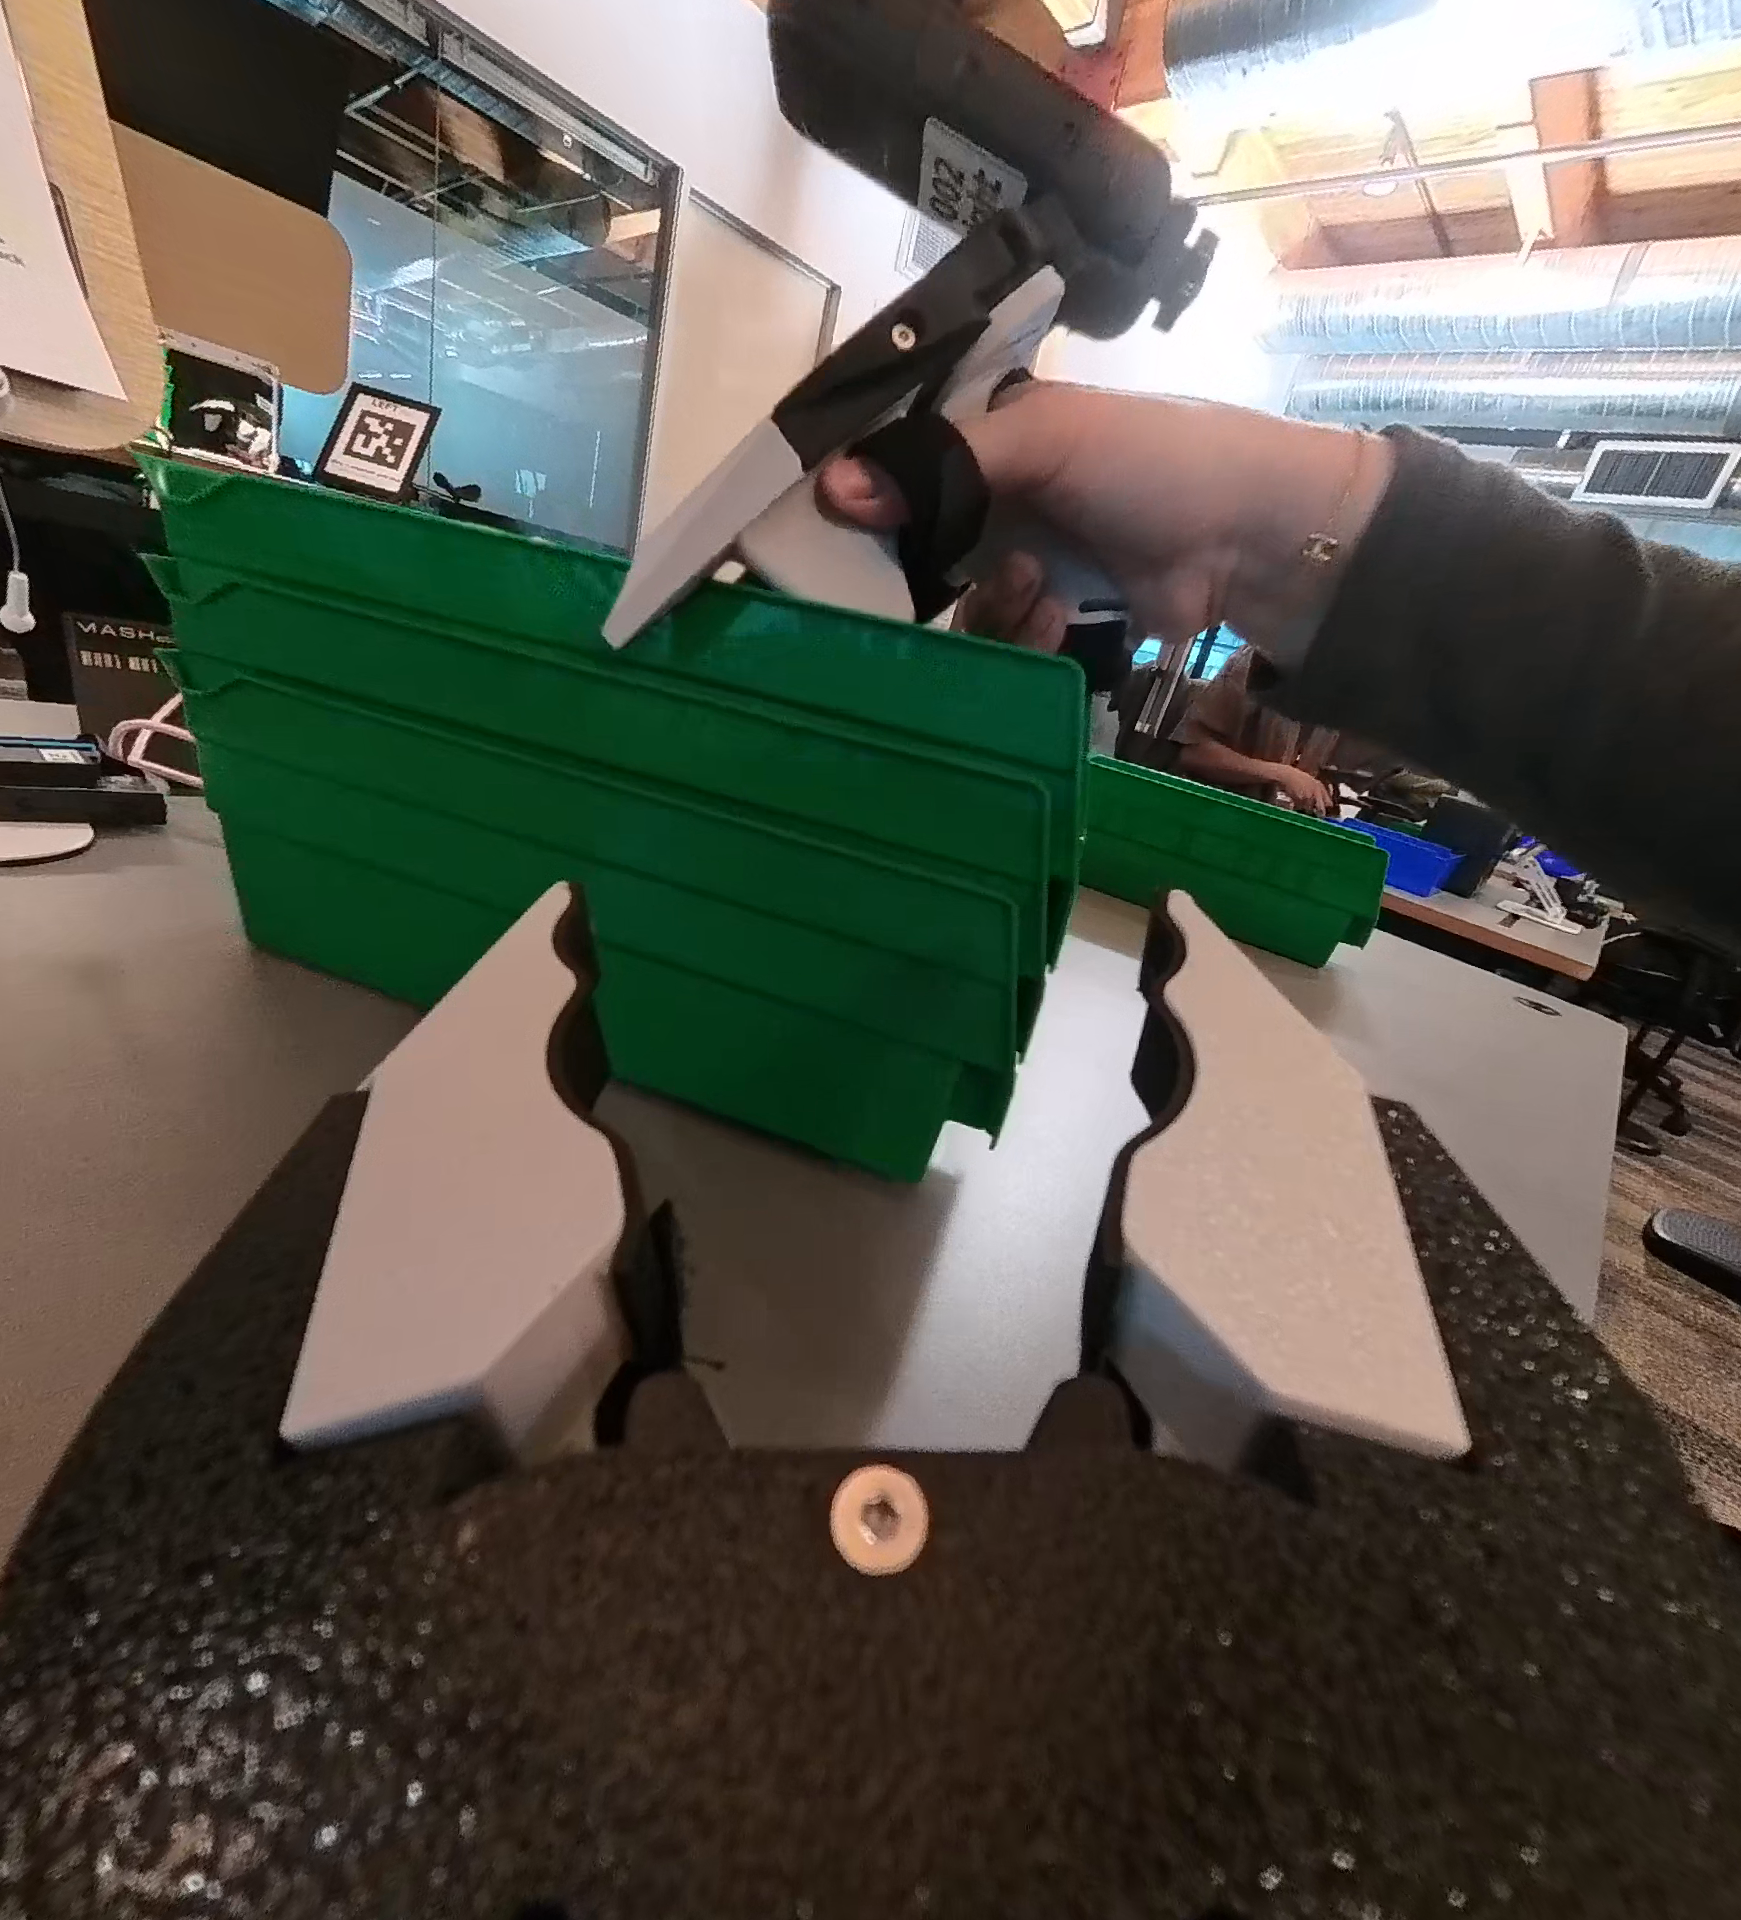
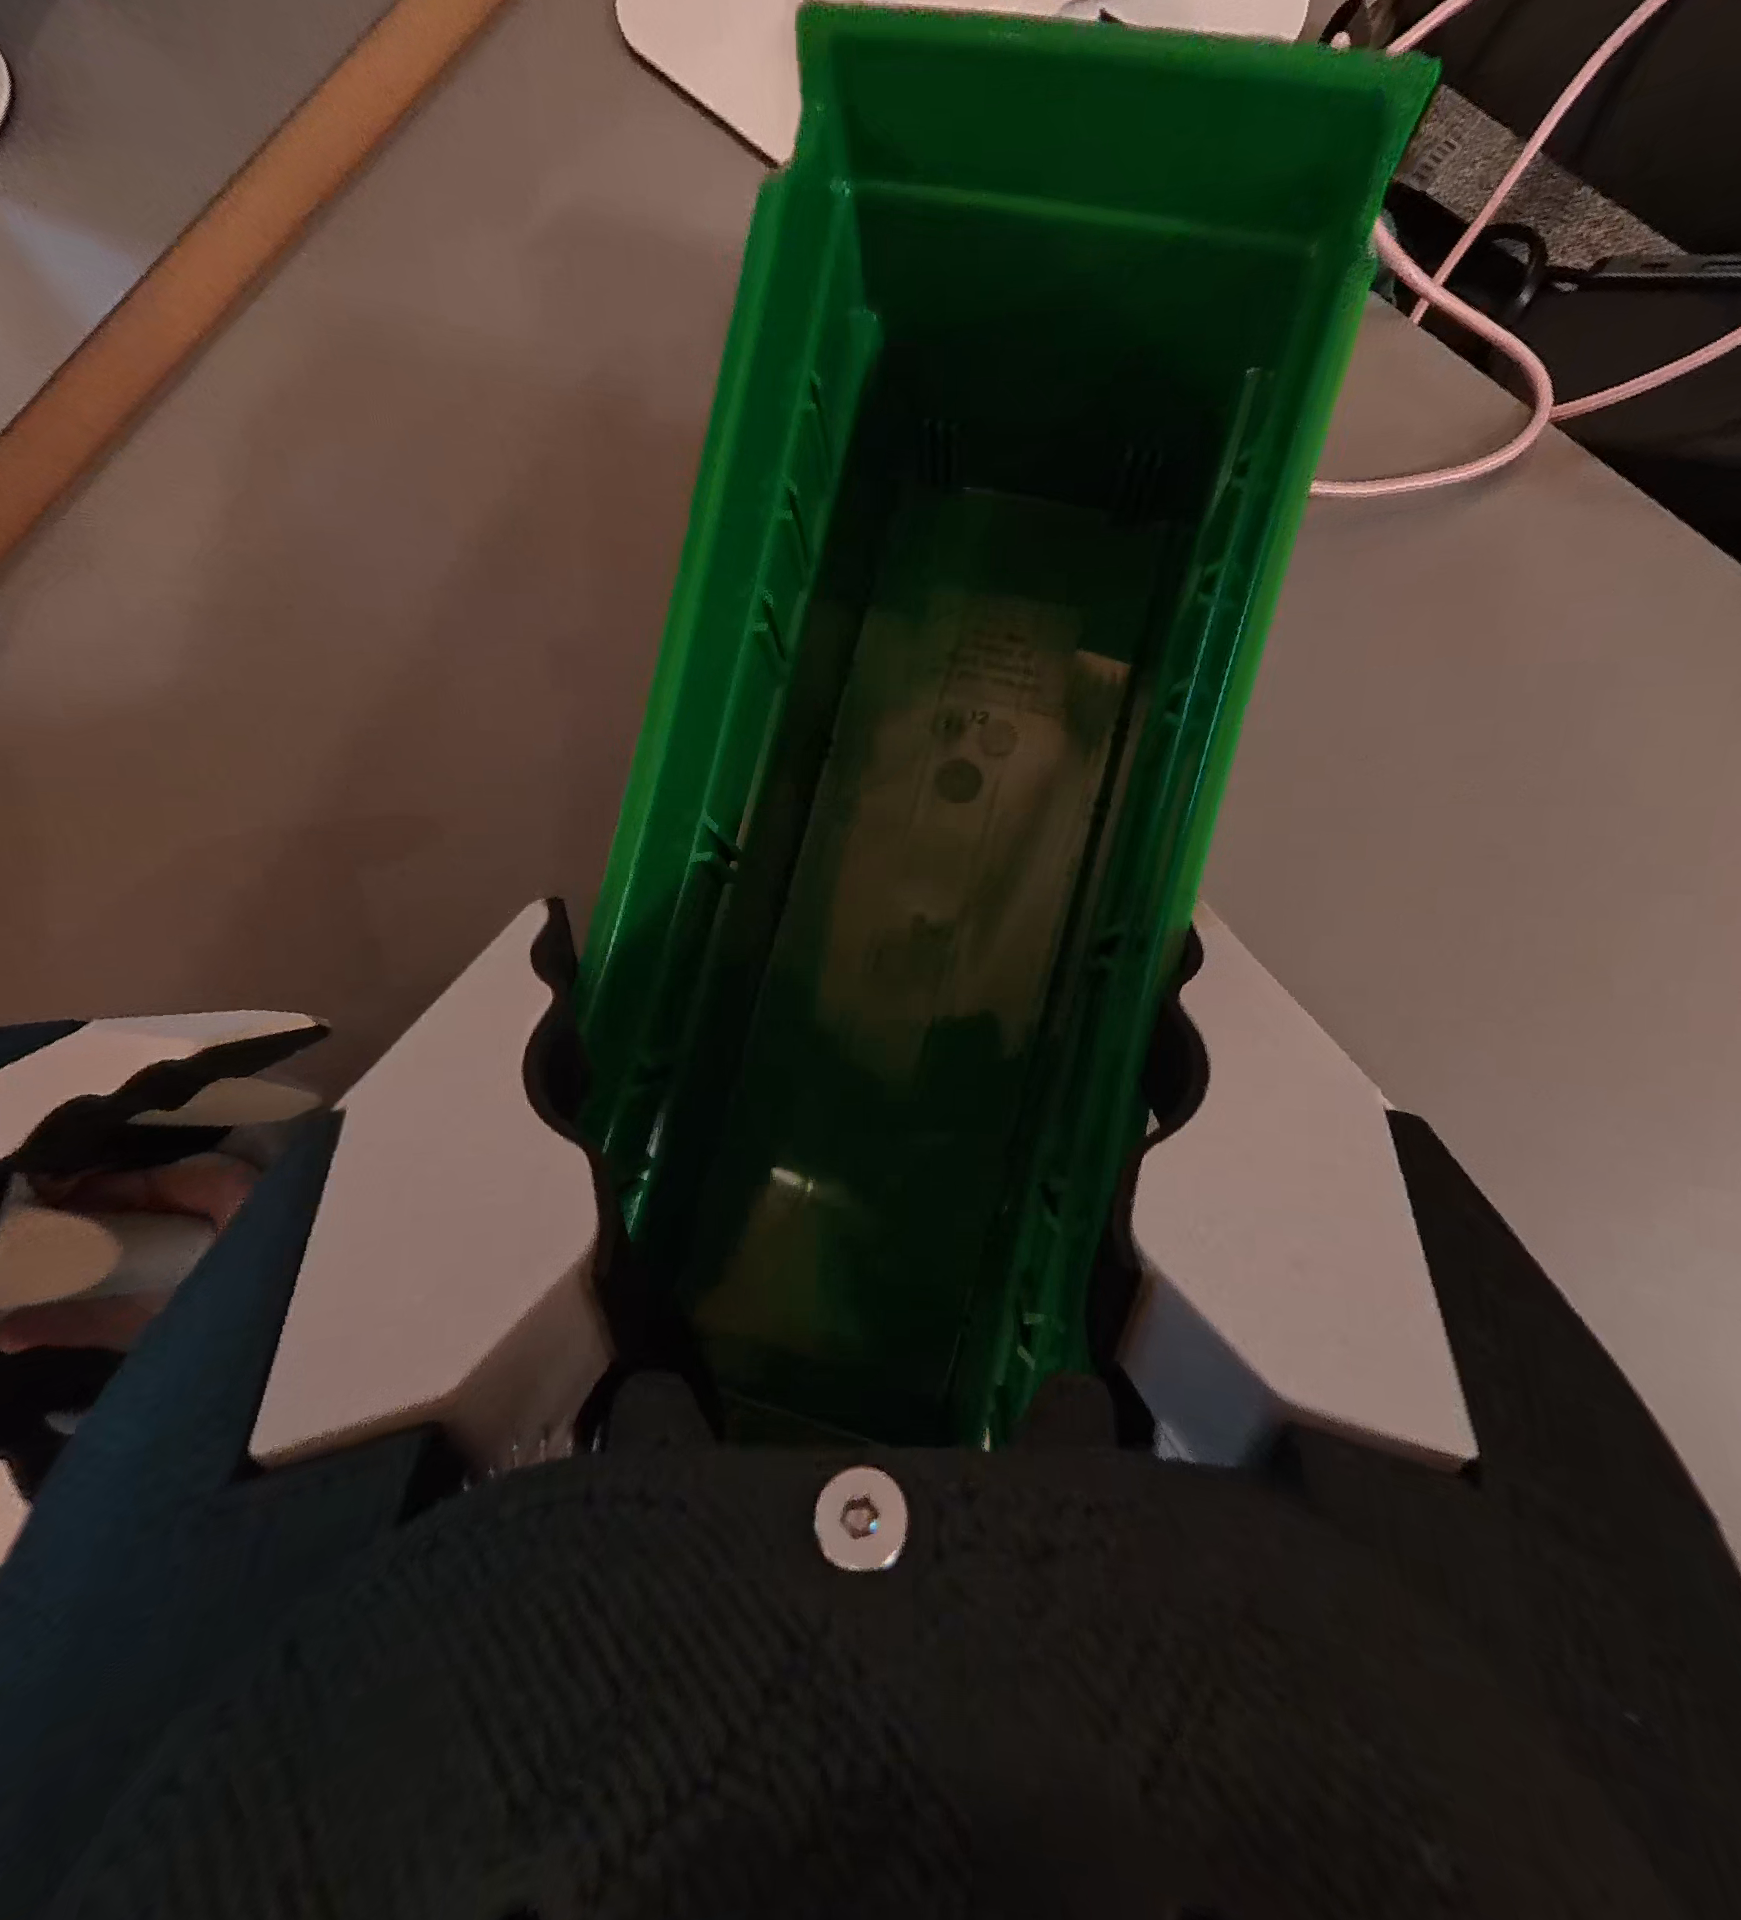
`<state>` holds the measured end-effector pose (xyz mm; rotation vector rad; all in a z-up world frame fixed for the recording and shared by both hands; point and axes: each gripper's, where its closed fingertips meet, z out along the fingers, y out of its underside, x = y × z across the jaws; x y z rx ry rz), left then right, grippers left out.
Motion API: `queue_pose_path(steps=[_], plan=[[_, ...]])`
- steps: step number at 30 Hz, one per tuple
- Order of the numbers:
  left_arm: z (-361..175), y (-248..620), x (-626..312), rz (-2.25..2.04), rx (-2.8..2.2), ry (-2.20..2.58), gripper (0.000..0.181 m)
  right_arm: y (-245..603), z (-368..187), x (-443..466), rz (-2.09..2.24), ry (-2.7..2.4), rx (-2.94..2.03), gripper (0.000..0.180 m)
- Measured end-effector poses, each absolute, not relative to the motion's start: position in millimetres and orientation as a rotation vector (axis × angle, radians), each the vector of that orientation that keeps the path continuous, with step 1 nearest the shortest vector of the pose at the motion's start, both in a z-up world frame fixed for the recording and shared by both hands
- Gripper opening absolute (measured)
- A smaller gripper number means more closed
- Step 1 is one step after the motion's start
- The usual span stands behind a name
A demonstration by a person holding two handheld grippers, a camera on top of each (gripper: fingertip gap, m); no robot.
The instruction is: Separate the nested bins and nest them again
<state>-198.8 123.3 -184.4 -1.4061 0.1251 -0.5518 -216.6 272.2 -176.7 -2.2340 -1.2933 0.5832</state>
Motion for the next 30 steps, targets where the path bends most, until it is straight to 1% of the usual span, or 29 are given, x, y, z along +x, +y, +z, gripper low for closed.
queue_pose_path(steps=[4,8,16,30], plan=[[-184,123,-199,-0.553,-1.406,0.124,0.103,273,-175,-215,0.601,-1.268,-2.251,0.112],[-185,123,-199,-0.552,-1.408,0.126,0.103,277,-178,-212,0.509,-1.298,-2.212,0.111],[-185,123,-199,-0.552,-1.408,0.126,0.103,279,-177,-208,0.587,-1.245,-2.249,0.111],[-184,123,-199,-0.553,-1.406,0.124,0.103,286,-176,-198,0.550,-1.226,-2.234,0.111]])
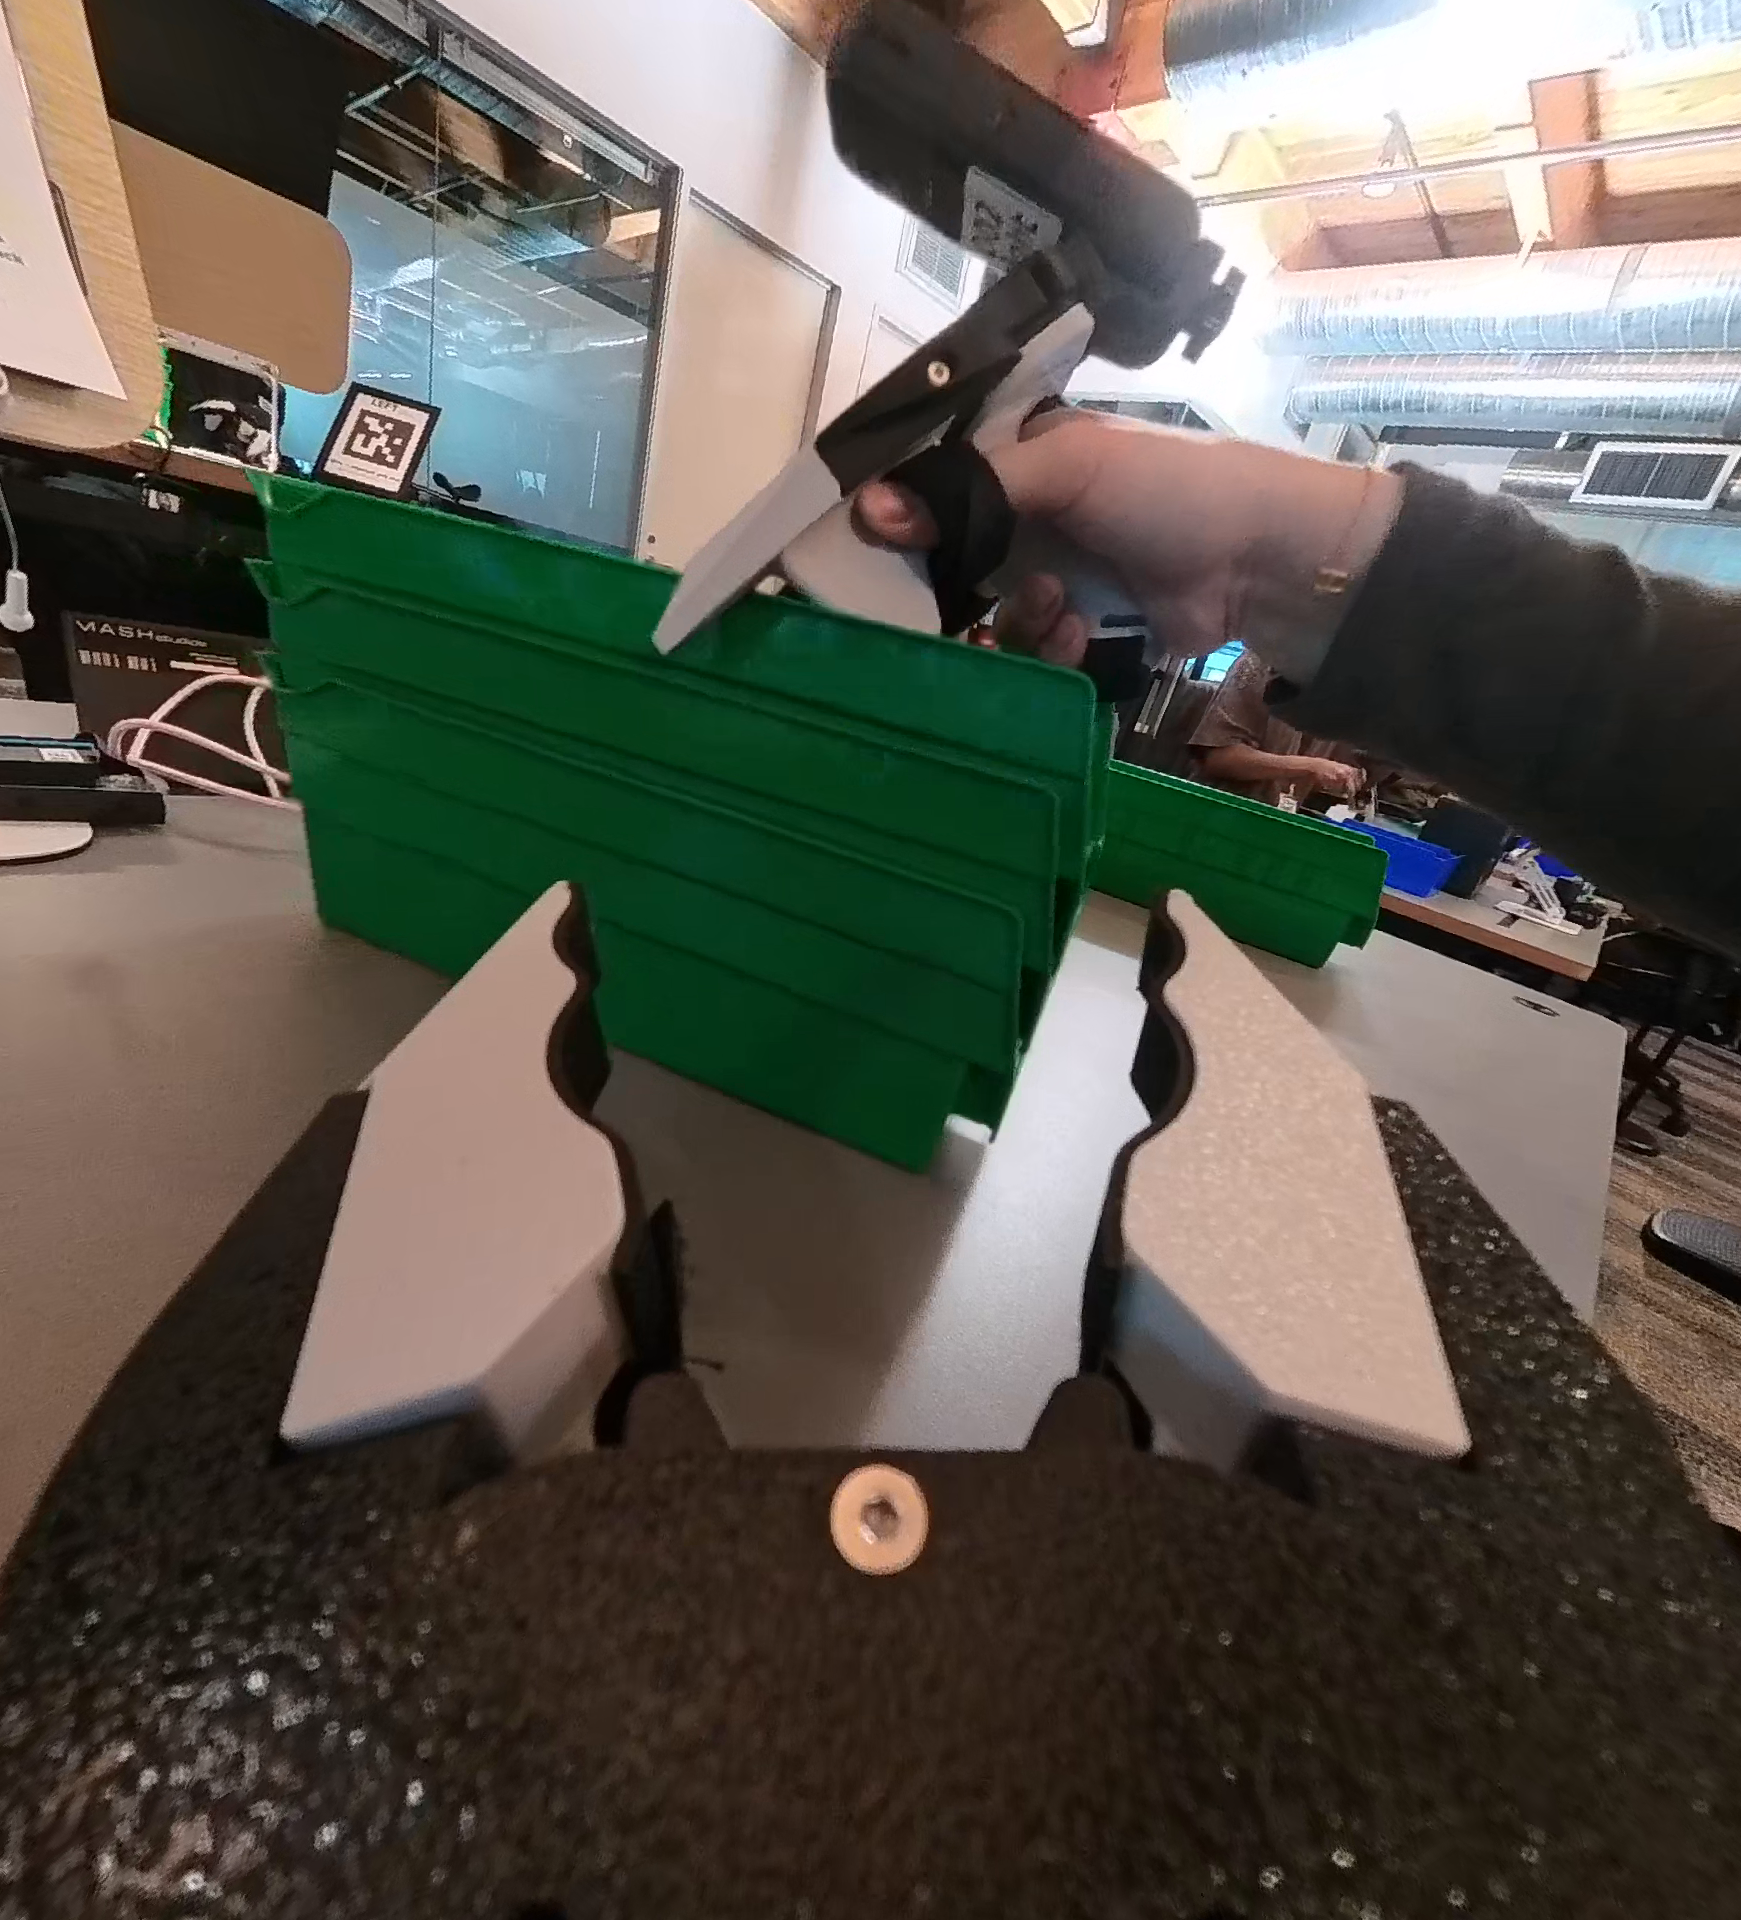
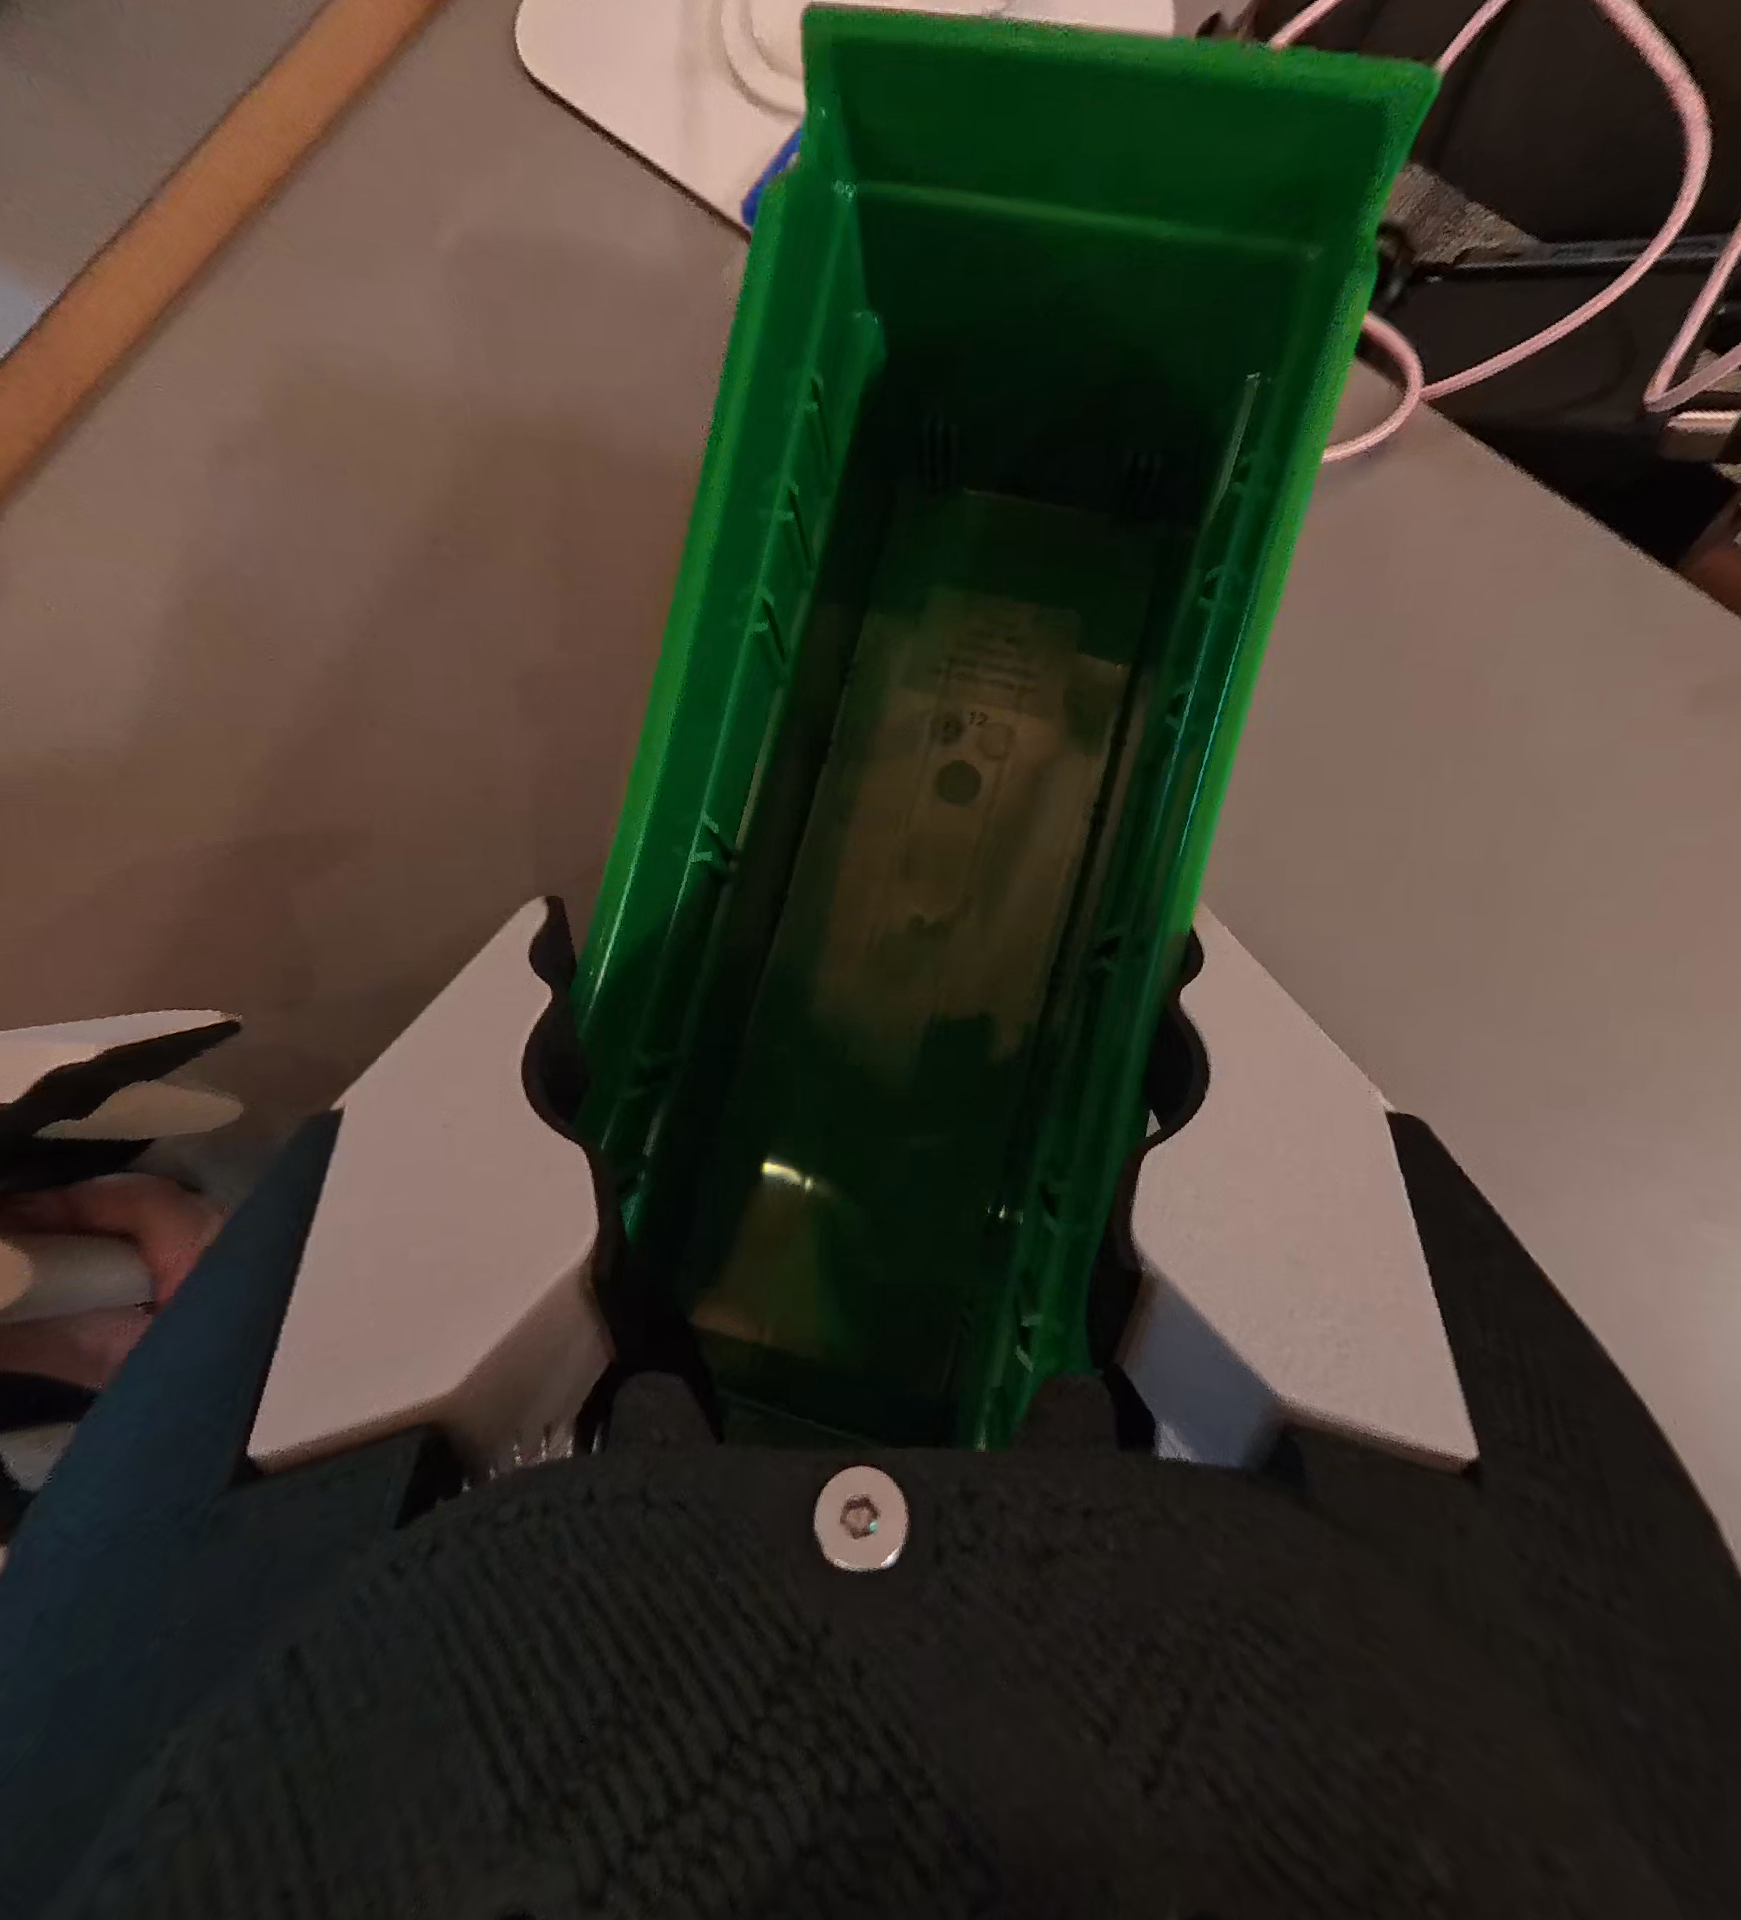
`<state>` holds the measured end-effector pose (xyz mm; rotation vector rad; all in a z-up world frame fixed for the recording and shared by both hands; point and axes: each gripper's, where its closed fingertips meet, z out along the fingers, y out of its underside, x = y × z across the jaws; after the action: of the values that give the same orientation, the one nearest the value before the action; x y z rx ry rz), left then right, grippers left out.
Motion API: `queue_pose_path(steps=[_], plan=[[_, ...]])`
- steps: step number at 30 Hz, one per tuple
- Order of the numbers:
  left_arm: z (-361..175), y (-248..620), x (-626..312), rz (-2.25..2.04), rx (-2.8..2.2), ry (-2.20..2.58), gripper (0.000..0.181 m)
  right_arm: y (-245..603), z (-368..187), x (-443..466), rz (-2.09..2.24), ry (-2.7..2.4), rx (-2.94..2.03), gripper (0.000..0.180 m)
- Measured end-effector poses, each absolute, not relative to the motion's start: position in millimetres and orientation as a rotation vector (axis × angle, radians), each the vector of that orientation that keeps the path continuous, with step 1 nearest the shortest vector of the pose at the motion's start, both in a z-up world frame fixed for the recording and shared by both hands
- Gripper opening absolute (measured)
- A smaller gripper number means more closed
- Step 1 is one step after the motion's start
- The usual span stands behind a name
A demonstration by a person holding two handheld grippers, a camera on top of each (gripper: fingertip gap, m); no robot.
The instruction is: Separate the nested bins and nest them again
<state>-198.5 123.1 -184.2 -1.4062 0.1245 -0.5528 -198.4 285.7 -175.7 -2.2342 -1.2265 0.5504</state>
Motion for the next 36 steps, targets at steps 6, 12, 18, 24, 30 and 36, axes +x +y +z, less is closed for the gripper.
queue_pose_path(steps=[6,12,18,24,30,36], plan=[[-184,123,-199,-0.552,-1.407,0.124,0.103,290,-175,-193,0.500,-1.217,-2.223,0.112],[-184,123,-199,-0.554,-1.406,0.123,0.103,294,-177,-185,0.581,-1.161,-2.265,0.114],[-184,123,-199,-0.556,-1.404,0.123,0.103,288,-176,-178,0.629,-1.174,-2.236,0.126],[-185,124,-198,-0.550,-1.413,0.127,0.103,284,-133,-172,0.876,-1.042,-2.013,0.134],[-185,124,-199,-0.555,-1.411,0.118,0.103,249,-73,-96,0.896,-0.869,-1.470,0.110],[-187,125,-198,-0.545,-1.423,0.125,0.102,244,-89,19,0.655,-0.473,-1.003,0.078]])
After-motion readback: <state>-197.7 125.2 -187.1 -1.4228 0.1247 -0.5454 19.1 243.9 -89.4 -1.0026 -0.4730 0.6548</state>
